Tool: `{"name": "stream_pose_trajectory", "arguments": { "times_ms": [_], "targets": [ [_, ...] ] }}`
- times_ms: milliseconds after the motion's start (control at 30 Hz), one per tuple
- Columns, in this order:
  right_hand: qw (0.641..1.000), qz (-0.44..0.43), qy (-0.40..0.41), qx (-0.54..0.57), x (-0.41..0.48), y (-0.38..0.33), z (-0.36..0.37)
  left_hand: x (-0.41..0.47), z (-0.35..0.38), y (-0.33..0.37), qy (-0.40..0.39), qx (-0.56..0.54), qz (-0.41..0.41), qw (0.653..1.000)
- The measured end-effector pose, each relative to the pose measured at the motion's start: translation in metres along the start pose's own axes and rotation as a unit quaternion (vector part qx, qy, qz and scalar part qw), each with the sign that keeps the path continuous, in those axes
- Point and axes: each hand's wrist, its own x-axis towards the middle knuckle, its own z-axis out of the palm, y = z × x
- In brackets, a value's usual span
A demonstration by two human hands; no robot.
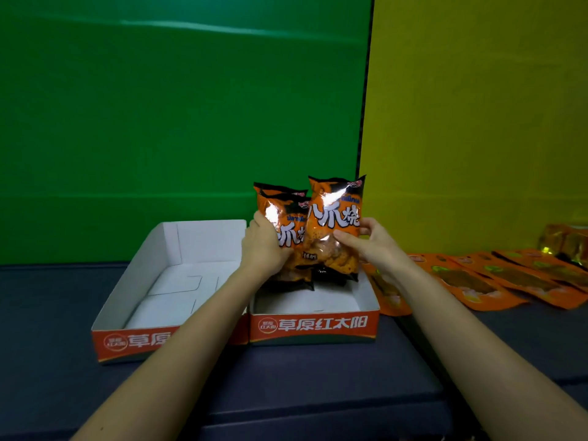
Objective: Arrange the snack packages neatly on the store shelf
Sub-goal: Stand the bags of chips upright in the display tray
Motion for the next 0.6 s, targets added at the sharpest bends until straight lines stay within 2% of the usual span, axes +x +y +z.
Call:
{"name": "stream_pose_trajectory", "arguments": {
  "times_ms": [100, 200, 300, 500, 567, 600],
  "targets": [
    [0.998, -0.016, -0.021, -0.059, 0.003, 0.005, 0.001, 0.002, -0.01, -0.004, 0.007, 0.083, -0.005, 0.997],
    [0.99, -0.054, -0.017, -0.131, 0.004, 0.01, 0.003, 0.003, -0.016, -0.012, -0.021, 0.077, -0.036, 0.996],
    [0.977, -0.068, 0.004, -0.203, 0.005, 0.021, 0.001, 0.002, -0.018, -0.014, -0.027, 0.071, -0.03, 0.997],
    [0.93, -0.071, 0.036, -0.359, 0.006, 0.029, 0.004, 0.0, -0.018, -0.013, -0.026, 0.077, -0.021, 0.996],
    [0.921, -0.086, 0.043, -0.377, 0.007, 0.029, 0.009, 0.0, -0.018, -0.013, -0.025, 0.079, -0.026, 0.996],
    [0.929, -0.087, 0.047, -0.356, 0.007, 0.029, 0.011, 0.0, -0.018, -0.013, -0.025, 0.079, -0.026, 0.996]
  ]
}}
